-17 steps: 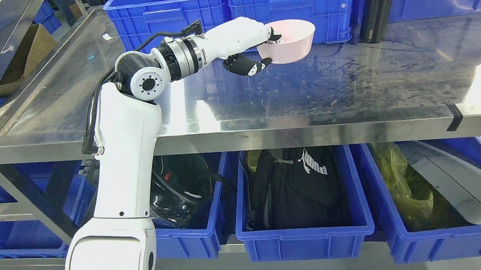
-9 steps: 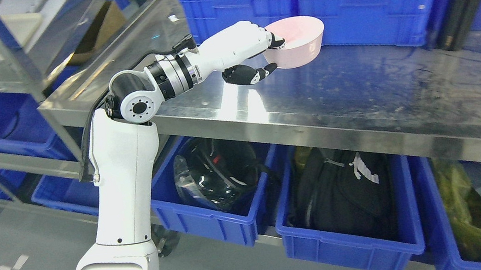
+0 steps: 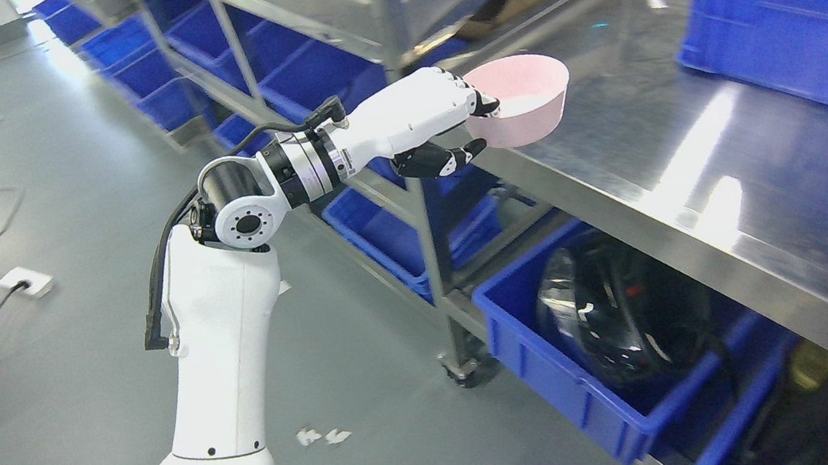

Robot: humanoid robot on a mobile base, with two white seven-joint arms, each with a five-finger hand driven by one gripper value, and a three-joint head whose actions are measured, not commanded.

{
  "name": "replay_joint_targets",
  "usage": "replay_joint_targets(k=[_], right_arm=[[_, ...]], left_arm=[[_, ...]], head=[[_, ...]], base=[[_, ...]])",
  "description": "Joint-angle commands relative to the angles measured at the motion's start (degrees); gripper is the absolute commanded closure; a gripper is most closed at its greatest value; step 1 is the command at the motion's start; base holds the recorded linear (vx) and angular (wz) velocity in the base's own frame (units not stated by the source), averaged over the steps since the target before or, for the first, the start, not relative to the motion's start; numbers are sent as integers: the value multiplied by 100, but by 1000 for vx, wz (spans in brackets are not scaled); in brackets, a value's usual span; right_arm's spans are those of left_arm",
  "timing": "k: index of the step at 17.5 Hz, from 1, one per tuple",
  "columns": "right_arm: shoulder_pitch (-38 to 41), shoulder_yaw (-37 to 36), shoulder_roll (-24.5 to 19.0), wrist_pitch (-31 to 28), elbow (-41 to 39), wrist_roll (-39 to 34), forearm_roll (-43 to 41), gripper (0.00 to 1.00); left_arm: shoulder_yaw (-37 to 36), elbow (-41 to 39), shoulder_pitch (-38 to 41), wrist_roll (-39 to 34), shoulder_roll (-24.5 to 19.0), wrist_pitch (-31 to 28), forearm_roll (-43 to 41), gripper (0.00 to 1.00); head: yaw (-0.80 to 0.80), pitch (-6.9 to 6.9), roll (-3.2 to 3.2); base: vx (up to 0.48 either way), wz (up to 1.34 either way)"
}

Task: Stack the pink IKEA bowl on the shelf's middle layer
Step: 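Hold the pink bowl raised in the left hand while turning away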

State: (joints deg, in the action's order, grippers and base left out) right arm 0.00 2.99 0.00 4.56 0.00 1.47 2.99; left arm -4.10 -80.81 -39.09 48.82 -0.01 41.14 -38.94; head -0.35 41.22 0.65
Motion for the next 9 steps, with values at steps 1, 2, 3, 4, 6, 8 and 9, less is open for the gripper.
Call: replay_joint_targets(k=[1, 2, 3, 4, 6, 8, 9], right_arm=[[18, 0, 100, 10, -100, -42, 0, 0], [27, 0, 100, 10, -100, -42, 0, 0], [18, 0, 100, 10, -100, -42, 0, 0], [18, 0, 100, 10, -100, -42, 0, 0], [18, 0, 100, 10, -100, -42, 0, 0], [27, 0, 100, 10, -100, -42, 0, 0], [27, 0, 100, 10, -100, -42, 0, 0]], left_arm=[[-117, -391, 147, -13, -99, 0, 18, 99], [-134, -391, 147, -13, -99, 0, 18, 99], [-134, -391, 147, -13, -99, 0, 18, 99], [-134, -391, 147, -13, -99, 0, 18, 99], [-134, -409, 147, -13, -99, 0, 9, 99], [-126, -444, 147, -13, -99, 0, 17, 99], [-126, -461, 147, -13, -99, 0, 9, 99]], head=[[0, 0, 0], [0, 1, 0], [0, 1, 0], [0, 2, 0], [0, 2, 0], [0, 2, 0], [0, 2, 0]], base=[[160, 1237], [160, 1237], [218, 1365], [218, 1365], [222, 1099], [202, 942], [181, 831]])
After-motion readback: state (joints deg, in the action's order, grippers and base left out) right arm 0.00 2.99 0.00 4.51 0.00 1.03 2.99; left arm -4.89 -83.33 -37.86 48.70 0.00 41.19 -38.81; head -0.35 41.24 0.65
